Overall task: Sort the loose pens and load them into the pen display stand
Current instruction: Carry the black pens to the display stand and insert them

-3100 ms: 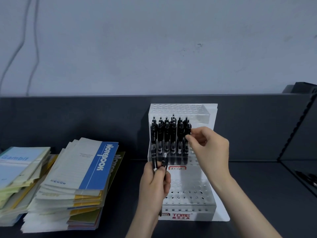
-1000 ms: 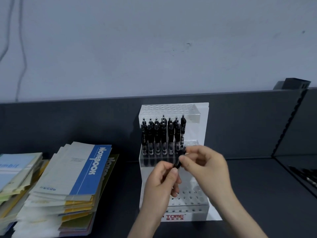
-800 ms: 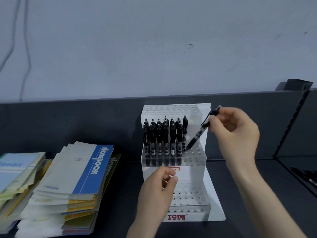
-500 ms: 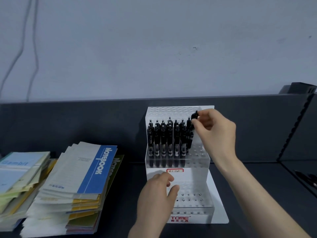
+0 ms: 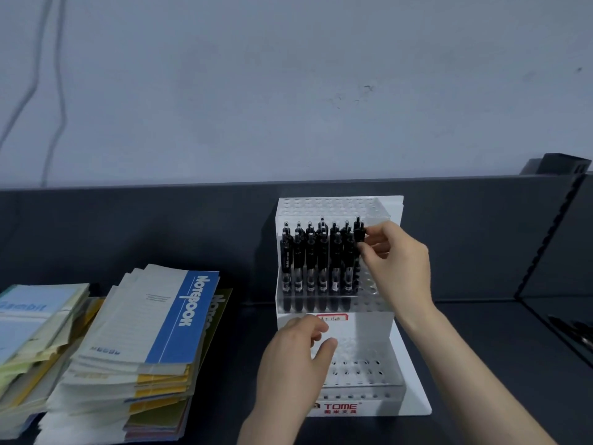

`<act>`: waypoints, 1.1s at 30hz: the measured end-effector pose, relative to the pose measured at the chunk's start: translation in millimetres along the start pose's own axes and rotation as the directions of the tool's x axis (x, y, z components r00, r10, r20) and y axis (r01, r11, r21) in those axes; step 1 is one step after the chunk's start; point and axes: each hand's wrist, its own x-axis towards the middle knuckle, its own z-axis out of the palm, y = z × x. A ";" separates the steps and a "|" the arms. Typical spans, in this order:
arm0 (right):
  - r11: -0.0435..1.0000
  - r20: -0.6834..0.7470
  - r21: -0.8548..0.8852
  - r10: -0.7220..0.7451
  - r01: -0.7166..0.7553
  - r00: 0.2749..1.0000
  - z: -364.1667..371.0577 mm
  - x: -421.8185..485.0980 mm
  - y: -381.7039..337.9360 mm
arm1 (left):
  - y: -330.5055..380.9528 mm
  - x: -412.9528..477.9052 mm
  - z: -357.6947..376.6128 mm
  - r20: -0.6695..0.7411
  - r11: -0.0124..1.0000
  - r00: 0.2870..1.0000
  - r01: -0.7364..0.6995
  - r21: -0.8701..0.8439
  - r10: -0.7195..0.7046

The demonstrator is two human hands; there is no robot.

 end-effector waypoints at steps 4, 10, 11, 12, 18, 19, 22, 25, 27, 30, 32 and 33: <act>0.983 0.082 -0.173 0.077 -0.061 0.994 -23.2 -37.0 7.3 | 2.1 4.6 -0.5 0.029 1.000 0.999 -0.027 -0.011 0.028; 0.887 0.093 -0.411 0.268 -0.208 0.959 -55.5 -100.0 32.8 | 13.6 11.4 15.6 0.134 0.989 0.981 -0.145 0.022 0.141; 0.865 0.100 -0.445 0.305 -0.231 0.947 -60.9 -105.4 37.0 | 16.4 12.7 19.5 0.150 0.984 0.975 -0.172 0.032 0.166; 0.847 0.103 -0.467 0.336 -0.253 0.936 -66.6 -110.6 40.6 | 19.8 13.9 23.5 0.164 0.980 0.969 -0.195 0.040 0.186; 0.773 0.113 -0.552 0.441 -0.313 0.890 -98.0 -148.1 56.9 | 43.3 5.9 54.7 0.280 0.959 0.920 -0.284 -0.003 0.273; 0.764 0.113 -0.561 0.454 -0.320 0.884 -104.6 -152.3 59.8 | 48.5 2.5 59.9 0.295 0.955 0.911 -0.297 -0.014 0.288; 0.742 0.092 -0.575 0.477 -0.345 0.874 -128.6 -161.8 71.5 | 68.2 -8.0 76.5 0.306 0.939 0.891 -0.343 -0.033 0.336; 0.727 0.055 -0.582 0.481 -0.363 0.875 -156.8 -169.0 86.6 | 92.1 -20.8 95.3 0.319 0.928 0.877 -0.370 -0.031 0.360; 0.723 0.053 -0.591 0.476 -0.357 0.878 -177.1 -171.0 99.1 | 110.2 -29.4 109.0 0.323 0.922 0.872 -0.387 -0.001 0.367; 0.737 0.094 -0.602 0.448 -0.307 0.889 -212.5 -169.7 121.3 | 140.9 -41.3 130.5 0.312 0.910 0.878 -0.406 0.082 0.363; 0.745 0.133 -0.613 0.425 -0.263 0.895 -241.3 -168.8 137.9 | 164.4 -51.1 146.4 0.308 0.900 0.884 -0.409 0.150 0.350; 0.748 0.146 -0.617 0.415 -0.245 0.898 -257.1 -168.2 147.2 | 177.4 -56.3 155.4 0.312 0.896 0.886 -0.409 0.176 0.343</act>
